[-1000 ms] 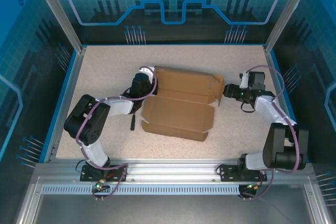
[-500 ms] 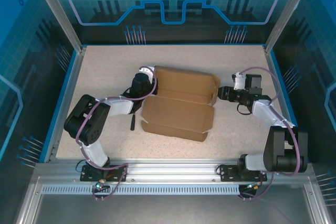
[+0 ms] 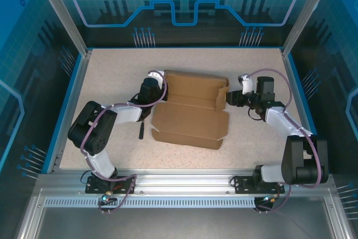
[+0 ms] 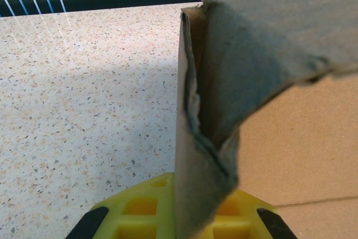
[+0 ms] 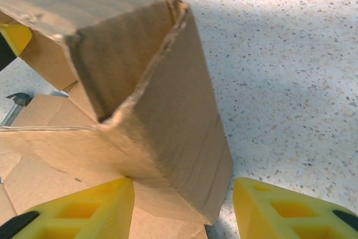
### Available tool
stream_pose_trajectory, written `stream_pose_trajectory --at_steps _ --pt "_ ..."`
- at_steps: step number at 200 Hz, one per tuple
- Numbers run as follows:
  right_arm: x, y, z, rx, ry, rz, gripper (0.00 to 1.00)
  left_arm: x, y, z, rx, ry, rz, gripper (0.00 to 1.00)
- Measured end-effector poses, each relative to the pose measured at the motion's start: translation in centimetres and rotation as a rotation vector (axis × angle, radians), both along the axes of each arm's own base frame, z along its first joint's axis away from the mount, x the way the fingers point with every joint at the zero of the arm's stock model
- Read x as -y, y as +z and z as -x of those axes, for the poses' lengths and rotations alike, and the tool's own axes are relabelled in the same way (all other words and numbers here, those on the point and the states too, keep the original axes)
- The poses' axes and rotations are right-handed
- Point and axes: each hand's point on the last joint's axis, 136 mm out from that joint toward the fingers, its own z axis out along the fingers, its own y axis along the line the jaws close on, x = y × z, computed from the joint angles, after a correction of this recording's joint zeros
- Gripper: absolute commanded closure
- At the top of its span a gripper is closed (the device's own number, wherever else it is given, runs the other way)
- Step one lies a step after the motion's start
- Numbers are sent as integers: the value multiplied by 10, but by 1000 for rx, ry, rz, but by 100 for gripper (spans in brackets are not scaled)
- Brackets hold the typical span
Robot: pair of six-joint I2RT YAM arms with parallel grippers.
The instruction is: Fold the paper box
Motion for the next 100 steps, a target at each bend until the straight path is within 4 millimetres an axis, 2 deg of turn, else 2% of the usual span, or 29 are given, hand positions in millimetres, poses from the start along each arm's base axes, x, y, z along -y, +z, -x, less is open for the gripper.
stream_pose_trajectory --at_steps 67,100 --pt "-14 -12 -4 0 69 6 50 0 -1 0 -3 -1 -2 100" --pt "-15 -11 -8 13 72 16 52 0 -1 1 -5 0 -3 100"
